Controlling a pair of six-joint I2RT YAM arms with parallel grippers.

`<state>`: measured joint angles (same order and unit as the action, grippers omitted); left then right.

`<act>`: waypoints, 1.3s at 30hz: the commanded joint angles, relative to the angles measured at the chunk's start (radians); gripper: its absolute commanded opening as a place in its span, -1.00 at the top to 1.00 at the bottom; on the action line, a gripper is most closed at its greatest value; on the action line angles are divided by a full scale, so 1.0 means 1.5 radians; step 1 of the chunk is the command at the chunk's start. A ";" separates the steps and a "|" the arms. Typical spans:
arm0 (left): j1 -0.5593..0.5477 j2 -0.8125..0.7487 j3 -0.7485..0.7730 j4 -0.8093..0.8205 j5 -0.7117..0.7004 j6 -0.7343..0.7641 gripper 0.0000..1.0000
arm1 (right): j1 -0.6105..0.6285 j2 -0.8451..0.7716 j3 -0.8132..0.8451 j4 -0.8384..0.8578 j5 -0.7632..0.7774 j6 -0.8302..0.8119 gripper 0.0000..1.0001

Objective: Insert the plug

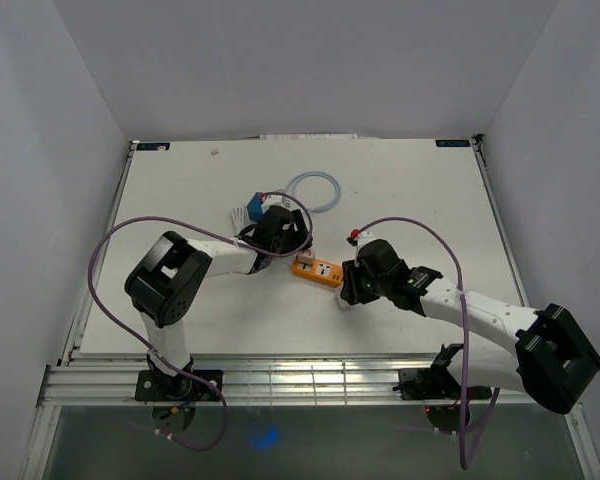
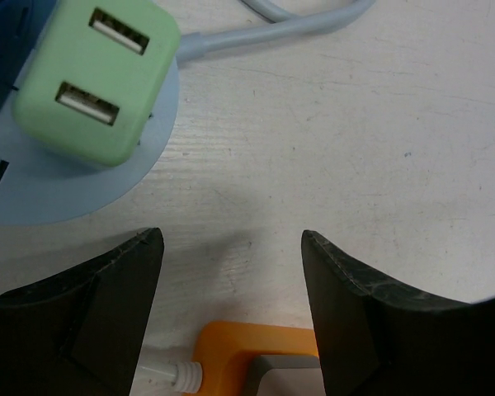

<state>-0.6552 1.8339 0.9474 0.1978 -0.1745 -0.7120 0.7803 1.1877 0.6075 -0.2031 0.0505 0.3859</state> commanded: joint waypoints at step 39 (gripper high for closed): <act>-0.111 -0.153 -0.144 -0.181 -0.049 -0.273 -0.64 | -0.046 0.125 0.361 -0.237 -0.056 -0.077 0.84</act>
<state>-0.8146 1.5776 0.7361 -0.0055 -0.2874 -1.1007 0.7029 1.3369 1.0817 -0.4702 -0.0147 0.2790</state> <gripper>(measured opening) 0.815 0.429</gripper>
